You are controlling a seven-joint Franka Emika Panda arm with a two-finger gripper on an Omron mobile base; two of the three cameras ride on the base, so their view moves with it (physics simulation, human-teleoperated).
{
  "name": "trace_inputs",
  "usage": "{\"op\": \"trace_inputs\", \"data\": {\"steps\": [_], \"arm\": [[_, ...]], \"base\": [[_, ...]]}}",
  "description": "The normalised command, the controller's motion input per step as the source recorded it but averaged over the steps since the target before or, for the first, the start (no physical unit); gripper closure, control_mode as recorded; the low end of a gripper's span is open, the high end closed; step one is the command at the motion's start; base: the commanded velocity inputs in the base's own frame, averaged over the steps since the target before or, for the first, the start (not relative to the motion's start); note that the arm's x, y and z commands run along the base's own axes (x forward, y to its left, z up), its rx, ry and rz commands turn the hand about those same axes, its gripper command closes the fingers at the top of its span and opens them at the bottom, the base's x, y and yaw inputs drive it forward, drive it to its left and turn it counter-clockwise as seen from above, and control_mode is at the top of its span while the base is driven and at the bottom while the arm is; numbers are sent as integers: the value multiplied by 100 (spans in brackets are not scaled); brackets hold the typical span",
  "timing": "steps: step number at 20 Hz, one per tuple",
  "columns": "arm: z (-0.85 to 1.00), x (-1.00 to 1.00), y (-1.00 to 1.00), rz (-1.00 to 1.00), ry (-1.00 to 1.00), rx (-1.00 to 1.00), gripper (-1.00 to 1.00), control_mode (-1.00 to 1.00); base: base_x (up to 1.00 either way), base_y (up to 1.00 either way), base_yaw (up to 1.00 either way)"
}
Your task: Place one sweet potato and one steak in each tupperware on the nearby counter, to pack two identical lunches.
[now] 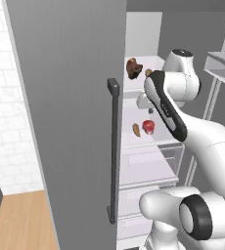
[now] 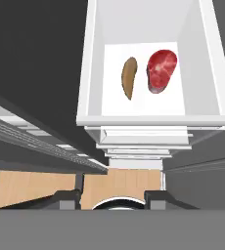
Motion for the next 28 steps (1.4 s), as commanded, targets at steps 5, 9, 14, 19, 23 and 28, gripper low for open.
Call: {"op": "trace_inputs", "data": {"steps": [5, 9, 14, 19, 23, 28], "arm": [[22, -15, -4, 0, -29, 1, -100, -100], [51, -3, -9, 4, -59, 2, -100, -100], [50, 3, 0, 9, -38, 1, -100, -100], [31, 34, 0, 7, -4, 0, -100, -100], [25, 59, 0, 7, 0, 0, -100, -100], [2, 60, 0, 7, 3, 0, -100, -100]], "base": [[0, 0, 0], [0, 0, 0], [0, 0, 0], [0, 0, 0], [0, 0, 0], [0, 0, 0]]}}
